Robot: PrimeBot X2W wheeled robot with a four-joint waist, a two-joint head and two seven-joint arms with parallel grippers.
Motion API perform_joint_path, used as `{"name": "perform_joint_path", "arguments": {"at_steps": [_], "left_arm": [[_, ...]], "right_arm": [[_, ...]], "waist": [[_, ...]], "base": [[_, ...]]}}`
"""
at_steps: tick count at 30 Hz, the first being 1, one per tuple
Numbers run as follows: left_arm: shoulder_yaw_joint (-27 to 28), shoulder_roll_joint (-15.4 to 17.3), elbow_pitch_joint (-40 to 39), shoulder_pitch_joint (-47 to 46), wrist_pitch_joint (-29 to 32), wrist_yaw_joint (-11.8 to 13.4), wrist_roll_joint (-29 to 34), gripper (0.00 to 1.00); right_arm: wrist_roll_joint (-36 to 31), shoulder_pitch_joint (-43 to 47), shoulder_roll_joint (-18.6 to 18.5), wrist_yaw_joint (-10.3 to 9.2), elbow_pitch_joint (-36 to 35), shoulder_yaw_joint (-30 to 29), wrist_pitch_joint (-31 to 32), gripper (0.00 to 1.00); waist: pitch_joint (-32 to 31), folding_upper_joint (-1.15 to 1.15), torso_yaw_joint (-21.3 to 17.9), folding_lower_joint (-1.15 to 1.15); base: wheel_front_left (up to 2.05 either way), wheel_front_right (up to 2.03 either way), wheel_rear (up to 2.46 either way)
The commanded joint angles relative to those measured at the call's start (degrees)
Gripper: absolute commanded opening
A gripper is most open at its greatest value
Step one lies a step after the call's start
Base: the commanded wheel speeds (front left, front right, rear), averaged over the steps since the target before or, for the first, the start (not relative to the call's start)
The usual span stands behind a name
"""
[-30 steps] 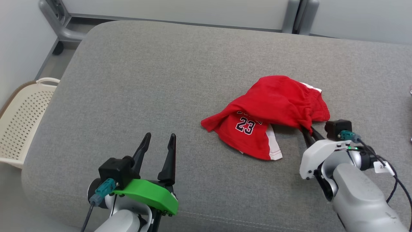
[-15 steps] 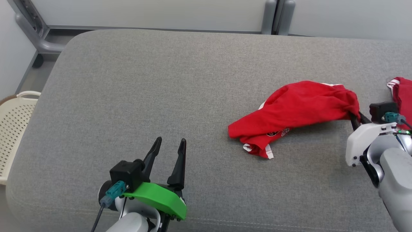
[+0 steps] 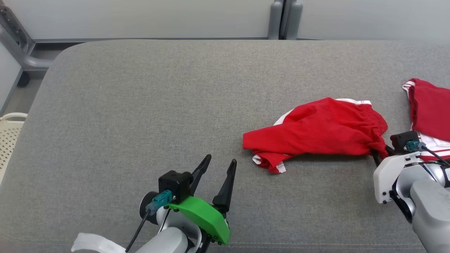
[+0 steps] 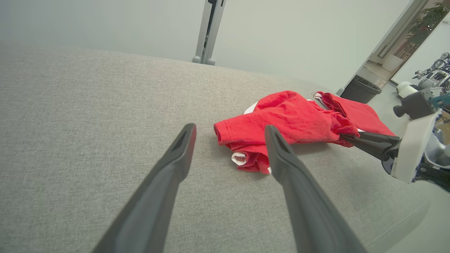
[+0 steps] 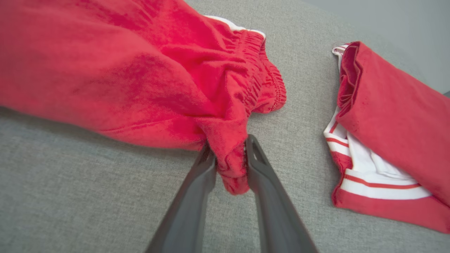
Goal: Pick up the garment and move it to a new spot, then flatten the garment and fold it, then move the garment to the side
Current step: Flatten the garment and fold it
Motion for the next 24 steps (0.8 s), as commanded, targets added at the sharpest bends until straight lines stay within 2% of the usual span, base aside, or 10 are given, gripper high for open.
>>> {"name": "perform_joint_path", "arguments": {"at_steps": [1,9,15,24], "left_arm": [[-0.2,-0.4,1.2,-0.8,0.0,-0.6,-0.5,1.0],[0.3,-2.6,8.1,-2.8,1.7,-3.2,-3.0,1.0],[2.6,-5.2,16.7,-5.7,2.9,-5.5,-6.7,1.0],[3.5,-7.9,28.5,-10.1,5.2,-9.3,-10.0,1.0]], "right_arm": [[1.0,-0.3,0.4,-0.07,-0.1,0.5,-0.4,1.0],[5.3,1.3,0.5,-0.07,-5.4,1.4,-2.4,1.0],[8.4,3.4,-0.8,-0.07,-15.3,1.6,-3.2,1.0],[7.0,8.6,-1.3,-0.07,-31.2,-2.2,-0.1,1.0]], "waist": [[-0.4,0.0,-1.2,0.0],[-1.4,0.0,-4.7,0.0],[-1.0,0.0,-9.2,0.0],[0.8,0.0,-15.0,0.0]], "base": [[0.0,0.0,0.0],[0.0,0.0,0.0],[0.0,0.0,0.0],[0.0,0.0,0.0]]}}
